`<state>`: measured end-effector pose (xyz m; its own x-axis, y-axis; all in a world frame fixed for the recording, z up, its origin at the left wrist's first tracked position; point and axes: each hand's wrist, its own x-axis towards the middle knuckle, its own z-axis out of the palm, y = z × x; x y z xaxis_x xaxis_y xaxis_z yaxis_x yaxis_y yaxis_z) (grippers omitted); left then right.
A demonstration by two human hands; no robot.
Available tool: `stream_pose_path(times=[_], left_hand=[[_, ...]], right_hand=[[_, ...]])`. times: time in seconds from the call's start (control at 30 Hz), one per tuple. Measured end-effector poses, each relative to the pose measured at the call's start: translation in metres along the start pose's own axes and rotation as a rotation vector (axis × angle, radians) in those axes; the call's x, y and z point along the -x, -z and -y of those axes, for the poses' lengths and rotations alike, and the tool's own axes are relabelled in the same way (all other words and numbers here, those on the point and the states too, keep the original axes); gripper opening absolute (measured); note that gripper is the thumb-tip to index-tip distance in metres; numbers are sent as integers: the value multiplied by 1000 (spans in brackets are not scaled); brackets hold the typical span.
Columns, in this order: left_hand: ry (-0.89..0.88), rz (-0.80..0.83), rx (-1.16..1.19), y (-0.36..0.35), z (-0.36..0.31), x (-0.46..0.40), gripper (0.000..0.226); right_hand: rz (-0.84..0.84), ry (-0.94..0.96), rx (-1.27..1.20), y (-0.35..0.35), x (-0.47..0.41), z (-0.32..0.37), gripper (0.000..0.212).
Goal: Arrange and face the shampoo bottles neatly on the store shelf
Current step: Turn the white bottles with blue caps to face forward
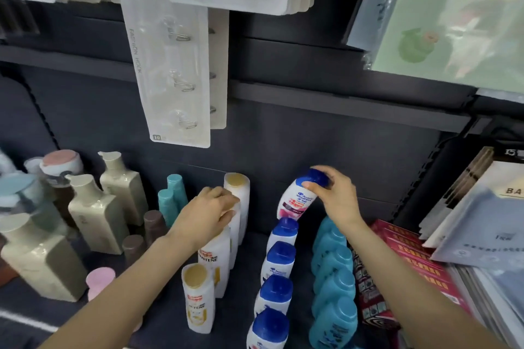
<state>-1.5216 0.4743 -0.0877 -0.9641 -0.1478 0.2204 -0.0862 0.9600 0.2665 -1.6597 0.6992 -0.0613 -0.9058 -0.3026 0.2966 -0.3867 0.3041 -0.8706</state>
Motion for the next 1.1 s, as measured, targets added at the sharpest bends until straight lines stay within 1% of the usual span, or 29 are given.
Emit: stream_pose_path(times=[0.07, 0.2, 0.3, 0.43, 0.53, 0.67, 0.9, 1.1], left_hand=[[-5, 3, -7, -1, 2, 0, 32], [-26, 8, 3, -2, 5, 1, 35], [-29, 20, 27, -3, 5, 3, 38], [-32, -3, 40, -5, 6, 3, 37], [-30, 4, 30, -5, 6, 1, 37], [-23, 24, 11, -4, 6, 1, 38], [-26, 23, -13, -3, 5, 3, 39], [-15, 23, -23, -3, 4, 3, 39]], right_hand=[[50, -22, 81, -8, -4, -10, 32], [124, -57, 193, -22, -8, -29, 41], [189, -63, 257, -29, -11, -35, 40], [359, -107, 353, -34, -14, -45, 40], [415, -136, 376, -35, -16, -53, 39], [421, -144, 382, -38, -13, -56, 40], [305, -120, 349, -48, -10, -58, 42], [306, -103, 400, -52, -12, -58, 46]])
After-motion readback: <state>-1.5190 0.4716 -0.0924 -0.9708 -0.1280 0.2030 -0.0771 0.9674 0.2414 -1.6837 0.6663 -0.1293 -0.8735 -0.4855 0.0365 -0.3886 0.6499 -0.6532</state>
